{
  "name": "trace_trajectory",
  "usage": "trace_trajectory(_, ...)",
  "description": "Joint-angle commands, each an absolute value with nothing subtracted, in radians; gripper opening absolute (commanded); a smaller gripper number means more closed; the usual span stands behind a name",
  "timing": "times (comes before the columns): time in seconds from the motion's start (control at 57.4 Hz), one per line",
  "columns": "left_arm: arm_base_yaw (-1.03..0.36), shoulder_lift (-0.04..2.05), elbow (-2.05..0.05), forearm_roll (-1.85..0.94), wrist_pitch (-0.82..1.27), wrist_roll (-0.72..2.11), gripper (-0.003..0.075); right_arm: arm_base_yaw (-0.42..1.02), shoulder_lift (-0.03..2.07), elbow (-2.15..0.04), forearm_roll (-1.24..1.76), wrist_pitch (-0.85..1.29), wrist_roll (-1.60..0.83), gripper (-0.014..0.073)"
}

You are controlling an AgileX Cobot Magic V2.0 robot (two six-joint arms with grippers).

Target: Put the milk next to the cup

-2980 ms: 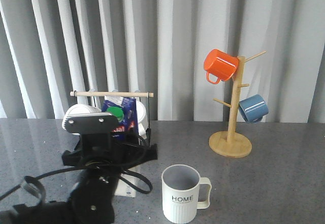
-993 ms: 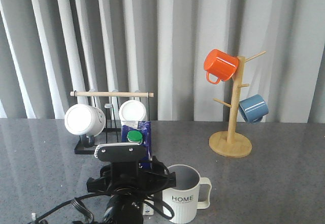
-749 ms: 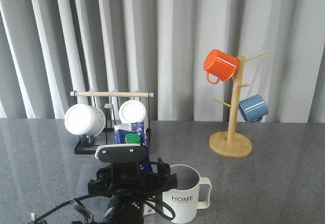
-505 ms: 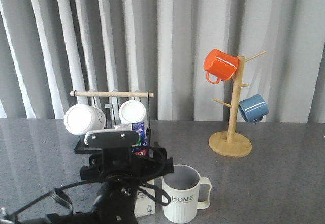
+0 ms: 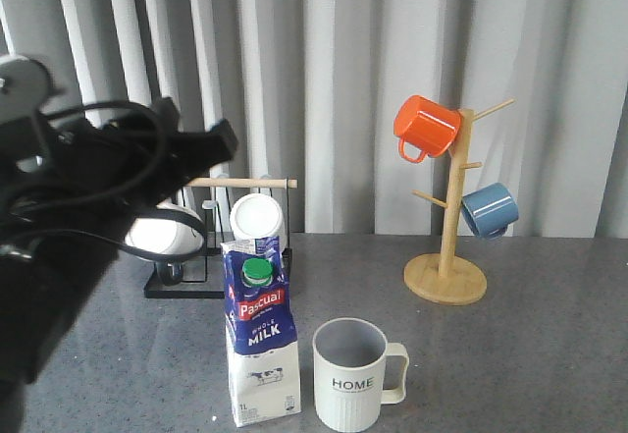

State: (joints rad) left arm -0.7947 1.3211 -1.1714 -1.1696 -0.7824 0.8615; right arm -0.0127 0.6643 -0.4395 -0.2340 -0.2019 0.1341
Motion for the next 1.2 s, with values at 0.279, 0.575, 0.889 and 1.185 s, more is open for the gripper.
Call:
trace_trajectory(0.279, -0.801, 1.127, -1.195, -1.173, -0.78, 0.827, -0.0007, -0.017, 0.663, -0.466, -0.234, -0.27, 0.128, -0.0009)
trace_trajectory(0.575, -0.801, 1.069, -1.212, -0.688, -0.302, 0.344, -0.0007, -0.015, 0.663, -0.466, -0.234, -0.27, 0.128, -0.0009)
trace_trajectory(0.889, -0.697, 0.896, -1.037, -0.142, 0.154, 0.114, -0.0007, -0.014, 0.663, -0.466, -0.234, -0.268, 0.128, -0.0009)
trace_trajectory(1.185, -0.329, 0.476, -0.45, -0.107, -0.084, 0.032, -0.0007, -0.014, 0.663, -0.466, -0.234, -0.268, 0.128, -0.0009)
